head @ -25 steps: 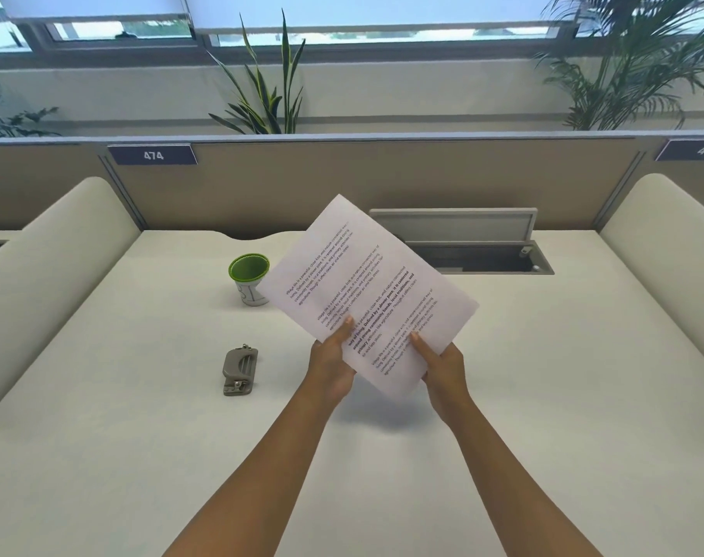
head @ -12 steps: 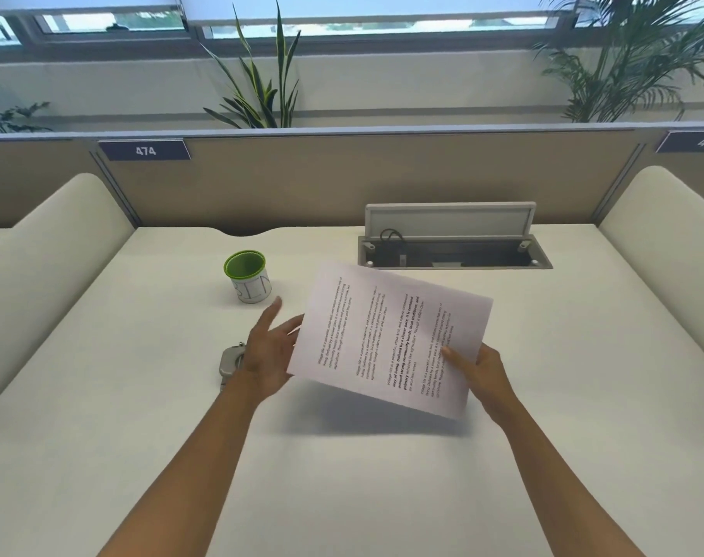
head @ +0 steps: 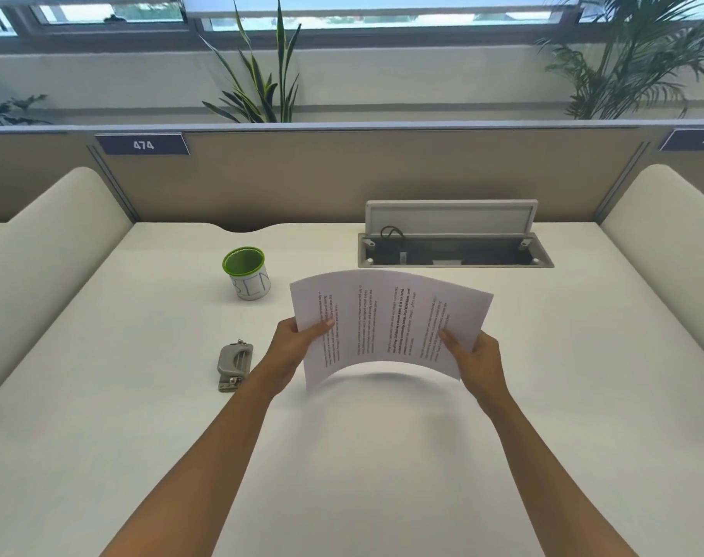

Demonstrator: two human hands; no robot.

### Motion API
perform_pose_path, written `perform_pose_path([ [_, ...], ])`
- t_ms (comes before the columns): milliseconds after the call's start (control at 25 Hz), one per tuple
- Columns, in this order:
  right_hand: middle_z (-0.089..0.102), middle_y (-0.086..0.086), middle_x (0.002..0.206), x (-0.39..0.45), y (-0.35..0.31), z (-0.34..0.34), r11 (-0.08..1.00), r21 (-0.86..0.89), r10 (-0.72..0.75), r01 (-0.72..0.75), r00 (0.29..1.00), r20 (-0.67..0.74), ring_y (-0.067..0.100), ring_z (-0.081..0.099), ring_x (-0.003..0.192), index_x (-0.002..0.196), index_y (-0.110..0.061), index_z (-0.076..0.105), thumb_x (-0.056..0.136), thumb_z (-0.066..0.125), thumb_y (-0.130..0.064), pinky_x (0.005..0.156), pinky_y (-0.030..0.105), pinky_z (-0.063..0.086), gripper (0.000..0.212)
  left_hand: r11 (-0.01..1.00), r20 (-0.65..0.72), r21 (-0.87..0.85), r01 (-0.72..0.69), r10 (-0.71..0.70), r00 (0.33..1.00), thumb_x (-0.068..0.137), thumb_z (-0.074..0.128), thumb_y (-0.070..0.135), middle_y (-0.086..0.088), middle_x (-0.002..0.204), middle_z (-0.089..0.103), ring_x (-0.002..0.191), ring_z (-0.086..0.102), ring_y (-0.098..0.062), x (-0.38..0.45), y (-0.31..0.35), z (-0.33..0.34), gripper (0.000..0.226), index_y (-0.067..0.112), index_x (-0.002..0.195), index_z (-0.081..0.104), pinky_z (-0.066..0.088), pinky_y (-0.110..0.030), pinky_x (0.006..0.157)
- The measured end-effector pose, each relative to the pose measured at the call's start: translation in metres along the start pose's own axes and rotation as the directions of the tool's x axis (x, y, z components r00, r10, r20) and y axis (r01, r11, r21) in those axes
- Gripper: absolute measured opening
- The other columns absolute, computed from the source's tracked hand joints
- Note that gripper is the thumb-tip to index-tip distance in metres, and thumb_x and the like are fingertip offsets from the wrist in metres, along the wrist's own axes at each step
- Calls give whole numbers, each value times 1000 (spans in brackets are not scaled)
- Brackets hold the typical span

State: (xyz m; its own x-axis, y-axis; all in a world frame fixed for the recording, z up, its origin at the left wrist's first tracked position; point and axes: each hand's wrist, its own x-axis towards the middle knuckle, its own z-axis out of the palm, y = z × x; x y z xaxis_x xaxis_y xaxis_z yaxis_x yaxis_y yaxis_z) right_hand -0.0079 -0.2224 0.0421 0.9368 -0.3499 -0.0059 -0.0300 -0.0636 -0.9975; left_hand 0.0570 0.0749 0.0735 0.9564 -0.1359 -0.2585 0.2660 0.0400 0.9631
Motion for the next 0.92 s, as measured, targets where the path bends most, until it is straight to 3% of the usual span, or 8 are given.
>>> perform_pose_path([
  [280,77,-22,85,-3,-2,1,999,9,-32,32,999,-4,-1,73,80,92,-30,71,93,68,-16,66,12,56,14,997,-19,0,-76,76,997,89,73,21,2,105,78,92,73,-15,-1,-2,-4,13,23,101,75,58,-30,80],
  [560,78,-5,100,-11,16,1,999,24,42,-42,999,22,13,75,89,104,-20,73,90,71,-28,73,27,60,16,998,32,70,7,-9,999,88,75,19,1,108,78,105,71,-23,-7,-17,-9,22,22,109,72,55,-37,91],
  [920,78,-13,96,-10,15,0,997,31,75,-75,997,7,4,74,85,100,-29,72,93,67,-32,68,18,58,10,997,40,75,-17,14,999,89,73,19,3,108,77,100,71,-18,-4,-15,-8,22,22,111,72,52,-28,82],
])
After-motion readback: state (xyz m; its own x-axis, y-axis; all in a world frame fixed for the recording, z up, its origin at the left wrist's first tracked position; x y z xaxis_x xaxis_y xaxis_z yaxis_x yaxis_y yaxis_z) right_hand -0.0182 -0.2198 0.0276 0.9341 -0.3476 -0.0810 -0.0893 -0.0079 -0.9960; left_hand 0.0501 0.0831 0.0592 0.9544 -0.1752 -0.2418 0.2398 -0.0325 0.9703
